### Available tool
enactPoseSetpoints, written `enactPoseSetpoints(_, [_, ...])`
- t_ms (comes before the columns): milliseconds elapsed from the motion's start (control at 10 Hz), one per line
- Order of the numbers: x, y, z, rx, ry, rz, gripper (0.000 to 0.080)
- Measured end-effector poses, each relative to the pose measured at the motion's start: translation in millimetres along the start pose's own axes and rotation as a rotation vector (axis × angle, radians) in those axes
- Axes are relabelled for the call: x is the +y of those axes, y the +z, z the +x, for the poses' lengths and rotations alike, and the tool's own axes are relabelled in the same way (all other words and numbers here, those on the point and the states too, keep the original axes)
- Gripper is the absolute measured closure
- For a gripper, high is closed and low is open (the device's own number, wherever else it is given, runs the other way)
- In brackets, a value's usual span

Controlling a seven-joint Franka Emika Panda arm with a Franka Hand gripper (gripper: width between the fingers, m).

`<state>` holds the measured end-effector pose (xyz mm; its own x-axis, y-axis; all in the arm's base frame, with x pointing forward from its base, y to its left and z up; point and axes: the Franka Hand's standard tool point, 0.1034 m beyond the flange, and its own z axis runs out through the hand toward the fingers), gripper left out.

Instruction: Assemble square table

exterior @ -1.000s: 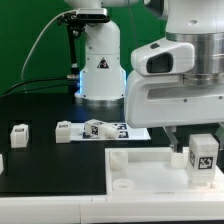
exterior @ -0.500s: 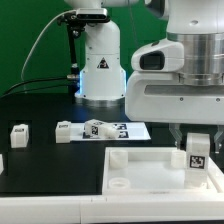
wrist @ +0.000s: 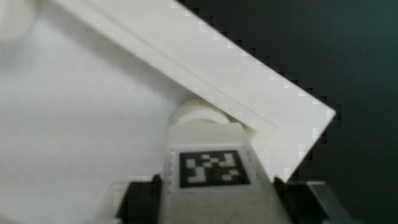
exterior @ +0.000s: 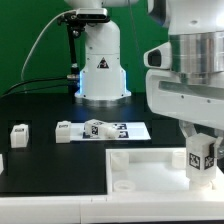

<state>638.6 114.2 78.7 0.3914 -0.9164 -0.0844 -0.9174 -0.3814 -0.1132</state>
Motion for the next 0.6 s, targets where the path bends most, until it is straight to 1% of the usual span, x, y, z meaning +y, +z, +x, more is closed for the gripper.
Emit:
enactPoseSetpoints(100, [0.4, 0.9, -3.3, -0.009, 0.096, 0.007, 0.0514])
enactPoseSetpoints(200, [-0.2, 1.4, -4.6, -0.015, 0.178, 0.009, 0.0514])
enactPoseSetpoints(300, [-0.3, 1.4, -4.1, -0.013, 0.183, 0.01, 0.0514])
enactPoseSetpoints(400, [0.3, 1.3, -4.6, -0.011, 0.109, 0.005, 0.0514])
enactPoseSetpoints(500, [1.6, -0.2, -6.5, 0.002, -0.049, -0.023, 0.0344])
enactPoseSetpoints(600, [-2.0, -1.1, -7.1, 0.024, -0.229, -0.031, 0.022])
